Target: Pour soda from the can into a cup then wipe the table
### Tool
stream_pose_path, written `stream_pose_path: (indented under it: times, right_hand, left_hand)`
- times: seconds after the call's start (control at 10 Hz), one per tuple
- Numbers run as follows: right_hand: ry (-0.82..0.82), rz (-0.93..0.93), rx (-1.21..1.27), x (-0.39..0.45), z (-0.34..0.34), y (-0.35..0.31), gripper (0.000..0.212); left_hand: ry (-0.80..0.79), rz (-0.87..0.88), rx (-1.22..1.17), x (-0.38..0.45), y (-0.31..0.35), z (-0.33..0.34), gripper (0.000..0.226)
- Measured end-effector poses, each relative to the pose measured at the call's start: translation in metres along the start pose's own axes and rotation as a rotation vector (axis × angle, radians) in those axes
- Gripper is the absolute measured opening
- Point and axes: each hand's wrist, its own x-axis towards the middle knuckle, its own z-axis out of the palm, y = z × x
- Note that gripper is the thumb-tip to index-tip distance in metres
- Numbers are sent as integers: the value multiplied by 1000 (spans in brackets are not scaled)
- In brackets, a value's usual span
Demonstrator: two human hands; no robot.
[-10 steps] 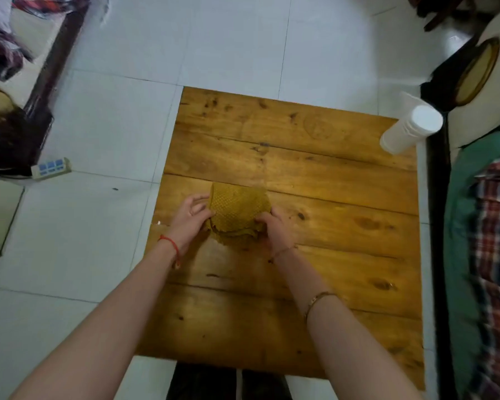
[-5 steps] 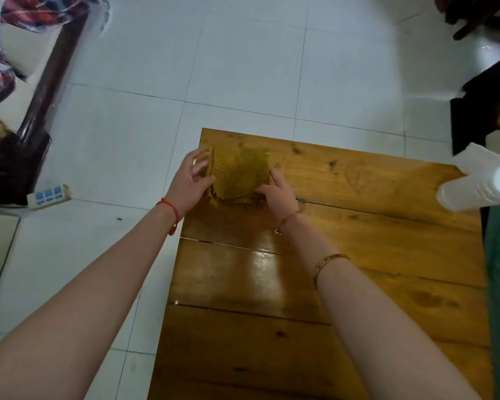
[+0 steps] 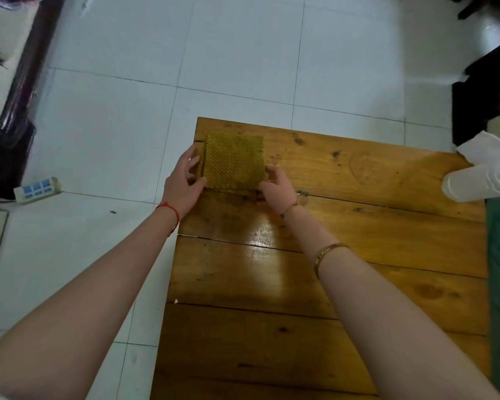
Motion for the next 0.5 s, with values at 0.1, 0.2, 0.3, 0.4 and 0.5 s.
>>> stream_pose_path:
  times: [0.1,0.2,0.3,0.4,0.5]
  right_hand:
    - [59,-18,-96,-13,-9,5,51]
    - [107,-43,-223,-29,-20,12,44]
    - [157,-104,-370,-52,-30,17,38]
    - [210,-223,-519,-79,-42,26,36]
    - [234,-355,-674,-118,-56,37,41]
  left_hand:
    - [14,17,52,-14,5,-1,65]
    - [15,8,92,-33,8,-2,60]
    - [-1,18,182,-59,14,-9,58]
    - [1,83,277,-92,21,-17,57]
    - [-18,145,389,-127,33,-24,60]
